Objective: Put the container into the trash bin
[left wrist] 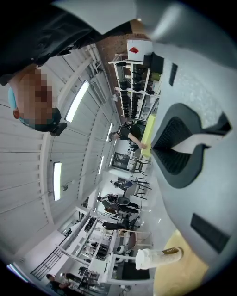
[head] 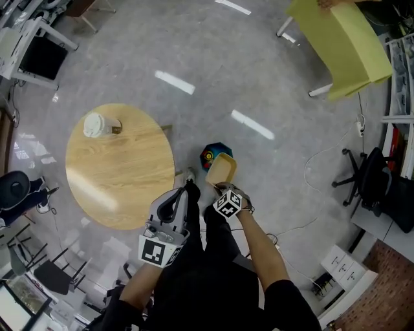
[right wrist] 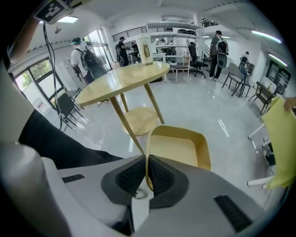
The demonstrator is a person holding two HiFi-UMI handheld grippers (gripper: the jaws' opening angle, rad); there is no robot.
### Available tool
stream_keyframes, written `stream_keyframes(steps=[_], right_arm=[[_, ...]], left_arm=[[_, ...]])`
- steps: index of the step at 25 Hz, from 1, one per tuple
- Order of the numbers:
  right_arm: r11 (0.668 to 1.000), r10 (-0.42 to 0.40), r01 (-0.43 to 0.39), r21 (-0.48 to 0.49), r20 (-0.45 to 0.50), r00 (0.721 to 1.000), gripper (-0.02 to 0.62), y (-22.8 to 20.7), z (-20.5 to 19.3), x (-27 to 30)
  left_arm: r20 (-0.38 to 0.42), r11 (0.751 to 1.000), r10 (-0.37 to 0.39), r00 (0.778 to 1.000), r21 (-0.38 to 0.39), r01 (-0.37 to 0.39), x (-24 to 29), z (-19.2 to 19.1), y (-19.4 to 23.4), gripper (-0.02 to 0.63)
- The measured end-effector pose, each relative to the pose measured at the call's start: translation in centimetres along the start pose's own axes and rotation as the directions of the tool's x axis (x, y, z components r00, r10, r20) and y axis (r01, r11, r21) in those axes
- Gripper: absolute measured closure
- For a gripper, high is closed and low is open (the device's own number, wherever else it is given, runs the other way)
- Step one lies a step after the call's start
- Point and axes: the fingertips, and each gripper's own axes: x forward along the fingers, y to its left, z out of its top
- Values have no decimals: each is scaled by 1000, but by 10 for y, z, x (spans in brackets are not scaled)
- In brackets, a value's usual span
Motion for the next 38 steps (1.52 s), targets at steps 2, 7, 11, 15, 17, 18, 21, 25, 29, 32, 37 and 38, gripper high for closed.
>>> stream_keyframes(steps=[2,7,11,15,17,18,21,25,29,32,37,38], right_arm=[[1000,13,-13,13,-21,1000,557,-3,-5,15],[999,33,-31,30,-47,998,555,-11,-10,42],[997,-45,49,62,-57,997,494,-32,-9,51],[992,-76,85,93,-103,992,400,-44,-15,57],[991,-82,92,92,-113,990,400,-46,-15,59],[991,-85,96,94,-116,990,400,-47,-16,60],[988,-92,106,112,-120,988,403,-50,-16,60],[981,-108,126,149,-122,987,419,-55,-18,56],[974,-124,145,175,-126,984,475,-54,-21,49],[965,-159,177,194,-105,982,523,-59,-15,37],[923,-243,242,299,-34,969,555,-71,1,-10],[910,-265,254,327,-11,964,558,-74,7,-24]], left_arm=[[-11,1000,-1,1000,-6,1,2,-5,6,598],[-28,1000,-5,1000,-16,4,5,-17,17,598],[-45,1000,-1,999,-29,-1,3,-23,21,597],[-54,999,8,999,-45,-10,1,-26,27,597],[-57,999,8,998,-45,-10,2,-27,30,598],[-56,999,7,998,-45,-9,3,-27,31,597],[-55,999,4,998,-44,-7,4,-26,32,598],[-59,999,3,998,-44,-6,5,-26,32,598],[-61,999,5,998,-37,-7,5,-23,31,598],[-55,1000,-2,998,-27,0,6,-19,28,598],[-35,999,-21,999,-24,20,5,-4,11,598],[-29,999,-25,999,-25,24,4,1,6,598]])
